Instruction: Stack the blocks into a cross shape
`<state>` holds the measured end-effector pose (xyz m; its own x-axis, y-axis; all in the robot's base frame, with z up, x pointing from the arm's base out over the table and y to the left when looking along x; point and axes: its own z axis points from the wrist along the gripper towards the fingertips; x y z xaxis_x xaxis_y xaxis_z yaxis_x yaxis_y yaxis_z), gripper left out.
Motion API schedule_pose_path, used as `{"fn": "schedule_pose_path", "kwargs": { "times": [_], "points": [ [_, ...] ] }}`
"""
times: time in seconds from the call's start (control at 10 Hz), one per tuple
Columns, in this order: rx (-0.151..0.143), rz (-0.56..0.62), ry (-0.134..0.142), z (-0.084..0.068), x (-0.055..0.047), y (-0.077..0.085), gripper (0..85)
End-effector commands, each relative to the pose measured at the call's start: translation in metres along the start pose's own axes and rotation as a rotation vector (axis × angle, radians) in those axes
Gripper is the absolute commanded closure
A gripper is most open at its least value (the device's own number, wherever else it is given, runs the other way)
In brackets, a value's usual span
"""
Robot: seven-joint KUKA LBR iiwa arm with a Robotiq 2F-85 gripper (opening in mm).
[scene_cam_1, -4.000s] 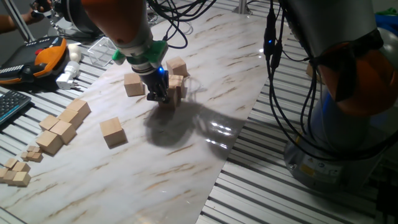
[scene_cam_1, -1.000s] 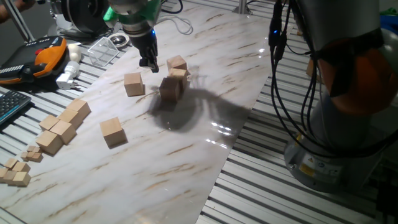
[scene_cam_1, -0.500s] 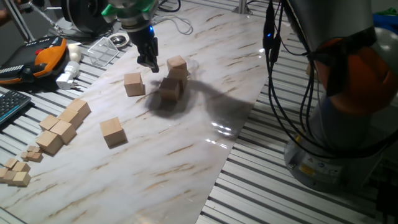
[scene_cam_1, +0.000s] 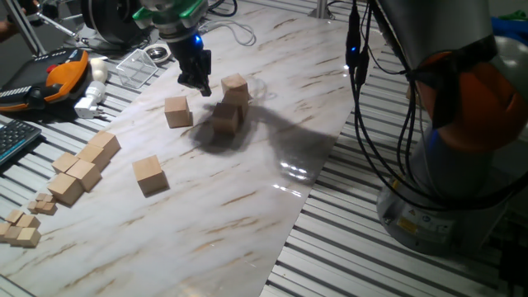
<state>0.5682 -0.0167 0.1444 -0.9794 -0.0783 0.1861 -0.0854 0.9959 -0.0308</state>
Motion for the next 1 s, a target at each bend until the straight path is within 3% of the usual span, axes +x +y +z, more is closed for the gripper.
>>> {"fn": "schedule_pose_path", "kwargs": {
  "times": [0.0, 0.3, 0.6, 0.9],
  "points": [
    [0.012, -0.003, -0.005, 0.001, 0.003, 0.0, 85.0],
    [0.026, -0.025, -0.005, 0.003, 0.013, -0.006, 85.0],
    [0.026, -0.053, -0.008, 0.016, 0.032, -0.018, 85.0],
    [0.078, -0.048, -0.022, 0.031, 0.042, -0.015, 85.0]
  ]
}}
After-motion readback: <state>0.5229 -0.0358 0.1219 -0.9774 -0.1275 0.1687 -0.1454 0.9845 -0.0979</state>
